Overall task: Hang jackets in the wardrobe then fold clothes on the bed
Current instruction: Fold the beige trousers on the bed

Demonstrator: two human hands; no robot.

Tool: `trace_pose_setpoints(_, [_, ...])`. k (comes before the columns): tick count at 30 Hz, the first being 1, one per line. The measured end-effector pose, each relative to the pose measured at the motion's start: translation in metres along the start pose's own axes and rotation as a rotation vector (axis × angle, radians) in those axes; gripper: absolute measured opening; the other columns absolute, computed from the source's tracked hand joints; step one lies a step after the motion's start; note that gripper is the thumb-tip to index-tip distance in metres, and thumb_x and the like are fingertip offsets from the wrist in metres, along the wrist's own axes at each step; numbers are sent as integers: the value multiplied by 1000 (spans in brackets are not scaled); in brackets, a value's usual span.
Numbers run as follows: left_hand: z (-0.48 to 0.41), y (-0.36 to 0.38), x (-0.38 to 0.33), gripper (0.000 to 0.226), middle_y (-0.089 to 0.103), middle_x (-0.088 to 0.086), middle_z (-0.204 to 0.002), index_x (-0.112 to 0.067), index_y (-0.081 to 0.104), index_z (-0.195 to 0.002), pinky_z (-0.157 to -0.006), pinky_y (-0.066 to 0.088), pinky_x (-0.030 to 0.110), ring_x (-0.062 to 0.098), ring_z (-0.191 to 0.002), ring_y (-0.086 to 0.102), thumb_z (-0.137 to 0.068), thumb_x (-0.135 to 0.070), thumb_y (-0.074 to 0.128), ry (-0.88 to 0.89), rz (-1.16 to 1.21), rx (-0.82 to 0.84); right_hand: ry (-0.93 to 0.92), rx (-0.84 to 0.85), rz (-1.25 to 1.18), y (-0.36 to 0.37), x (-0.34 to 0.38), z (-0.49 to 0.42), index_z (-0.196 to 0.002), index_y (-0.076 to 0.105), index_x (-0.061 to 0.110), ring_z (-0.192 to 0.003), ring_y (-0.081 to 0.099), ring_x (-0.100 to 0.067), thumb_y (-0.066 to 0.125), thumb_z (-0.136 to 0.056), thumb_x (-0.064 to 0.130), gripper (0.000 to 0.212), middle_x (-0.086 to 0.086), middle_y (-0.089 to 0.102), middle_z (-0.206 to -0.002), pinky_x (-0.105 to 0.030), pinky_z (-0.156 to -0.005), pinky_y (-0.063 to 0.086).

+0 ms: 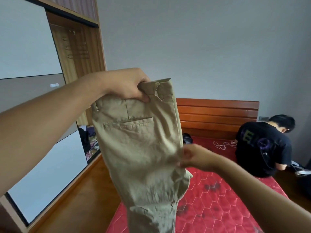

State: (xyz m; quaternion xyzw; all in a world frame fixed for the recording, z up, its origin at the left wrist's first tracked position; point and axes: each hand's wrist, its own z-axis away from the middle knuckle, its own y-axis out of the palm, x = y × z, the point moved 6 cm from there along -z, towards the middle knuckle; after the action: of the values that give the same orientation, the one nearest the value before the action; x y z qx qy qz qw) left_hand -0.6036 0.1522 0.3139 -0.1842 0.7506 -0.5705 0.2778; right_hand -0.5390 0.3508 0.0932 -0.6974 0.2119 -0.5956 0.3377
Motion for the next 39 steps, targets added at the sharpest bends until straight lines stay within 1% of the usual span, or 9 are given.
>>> trace_pose_setpoints(3, [2, 9, -11, 8, 74, -17, -81, -26, 74, -87, -61, 45, 11, -4, -71, 66, -86, -20, 79, 11, 18, 14, -231, -224, -346, -51, 78, 4, -122, 64, 13, -104, 73, -26, 82, -84, 30, 45, -9, 74, -113, -44, -89, 60])
trace_pose_setpoints(5, [4, 16, -22, 8, 73, -16, -79, -27, 73, -85, -59, 44, 12, -3, -70, 66, -85, -21, 79, 24, 37, 25, -298, -313, -422, -72, 118, 7, -119, 67, 9, -104, 71, -23, 80, -87, 27, 39, -9, 75, -113, -51, -90, 59])
trace_pose_setpoints(9, [12, 26, -34, 13, 75, -11, -86, -27, 73, -93, -70, 53, 26, 6, -80, 70, -84, -32, 80, 41, 76, 4, -217, -514, -351, -77, 127, 14, -93, 73, 9, -83, 65, -16, 73, -80, 30, 25, -6, 71, -88, -61, -85, 56])
trace_pose_setpoints(15, [55, 43, 16, 25, 76, -7, -94, -26, 72, -100, -80, 61, 41, 11, -85, 72, -81, -39, 82, -145, 166, 60, -119, -660, -545, -83, 95, 51, -92, 76, 4, -87, 74, -29, 74, -89, 8, 5, -19, 76, -95, -60, -87, 58])
trace_pose_setpoints(19, [83, 61, 11, 23, 75, -6, -95, -22, 72, -100, -70, 58, 22, 8, -88, 71, -82, -34, 78, -175, 491, -128, -99, -706, -585, -87, 90, 86, -87, 78, 8, -79, 73, -26, 74, -87, 6, 5, -17, 77, -90, -52, -81, 60])
trace_pose_setpoints(23, [102, 64, -22, 35, 75, -2, -100, -23, 72, -99, -85, 61, 36, 17, -98, 72, -74, -47, 75, -87, 742, -230, -150, -717, -652, -102, 95, 121, -82, 79, 9, -77, 71, -32, 81, -73, 16, 11, -22, 75, -87, -50, -79, 59])
trace_pose_setpoints(27, [113, 60, -49, 56, 76, -3, -107, -39, 78, -94, -78, 60, 25, 18, -102, 73, -48, -71, 87, -16, 997, -287, -203, -710, -677, -112, 108, 150, -77, 80, 10, -67, 72, -27, 75, -68, 15, 11, -16, 76, -77, -37, -63, 62])
trace_pose_setpoints(33, [111, 78, -66, 62, 77, 3, -108, -29, 82, -95, -73, 60, 24, 20, -97, 75, -42, -57, 96, 10, 1196, -290, -235, -606, -761, -110, 91, 170, -84, 80, 8, -74, 75, -34, 70, -69, 13, 19, -22, 76, -85, -41, -68, 64])
trace_pose_setpoints(39, [56, 151, -16, 36, 76, -14, -97, -38, 75, -96, -78, 54, 25, 0, -92, 70, -69, -62, 78, -198, 767, -240, -60, -439, -564, -87, -4, 110, -97, 80, 18, -98, 74, -34, 77, -76, 23, 21, -12, 78, -99, -46, -87, 61])
